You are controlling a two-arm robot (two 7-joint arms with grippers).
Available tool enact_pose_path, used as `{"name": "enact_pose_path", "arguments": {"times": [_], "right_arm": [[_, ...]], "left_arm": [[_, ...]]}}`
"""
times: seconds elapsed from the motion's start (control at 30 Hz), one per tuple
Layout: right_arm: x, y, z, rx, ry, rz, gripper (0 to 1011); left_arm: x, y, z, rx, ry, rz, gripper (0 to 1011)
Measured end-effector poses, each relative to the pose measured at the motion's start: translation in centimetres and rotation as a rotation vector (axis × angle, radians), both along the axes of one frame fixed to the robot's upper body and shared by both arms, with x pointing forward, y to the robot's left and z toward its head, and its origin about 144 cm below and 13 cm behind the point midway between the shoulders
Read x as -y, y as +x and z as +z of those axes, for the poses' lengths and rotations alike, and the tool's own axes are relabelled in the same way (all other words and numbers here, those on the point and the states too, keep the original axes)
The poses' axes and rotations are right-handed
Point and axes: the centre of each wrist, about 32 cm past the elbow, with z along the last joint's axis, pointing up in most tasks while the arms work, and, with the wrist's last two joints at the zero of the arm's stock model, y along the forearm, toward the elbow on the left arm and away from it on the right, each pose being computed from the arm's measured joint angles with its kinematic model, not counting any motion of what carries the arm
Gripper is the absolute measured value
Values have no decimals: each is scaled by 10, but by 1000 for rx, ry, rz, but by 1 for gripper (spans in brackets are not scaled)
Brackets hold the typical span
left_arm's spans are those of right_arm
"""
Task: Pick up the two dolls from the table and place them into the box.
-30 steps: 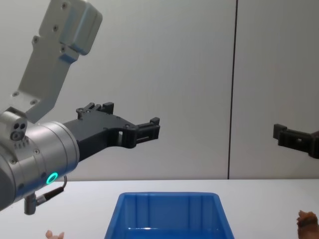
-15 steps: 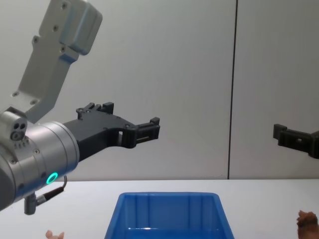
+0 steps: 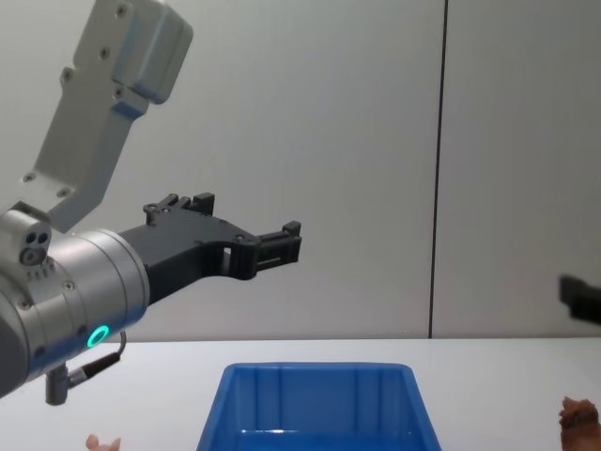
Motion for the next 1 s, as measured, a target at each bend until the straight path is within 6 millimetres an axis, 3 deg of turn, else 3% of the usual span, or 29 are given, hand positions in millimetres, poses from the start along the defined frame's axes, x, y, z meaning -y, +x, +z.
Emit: {"name": "enact_pose_path", "arguments": {"times": [0.2, 0.43, 1.0], "right_arm": [[7, -19, -9, -57, -52, -46, 1001], [9, -27, -15, -104, -109, -71, 1001], [-2, 2, -35, -207, -184, -96, 1001]], "left_arm": [[0, 0, 0, 0, 0, 0, 1001], [0, 0, 0, 0, 0, 0, 1001], [0, 0, 0, 0, 0, 0, 1001]]}}
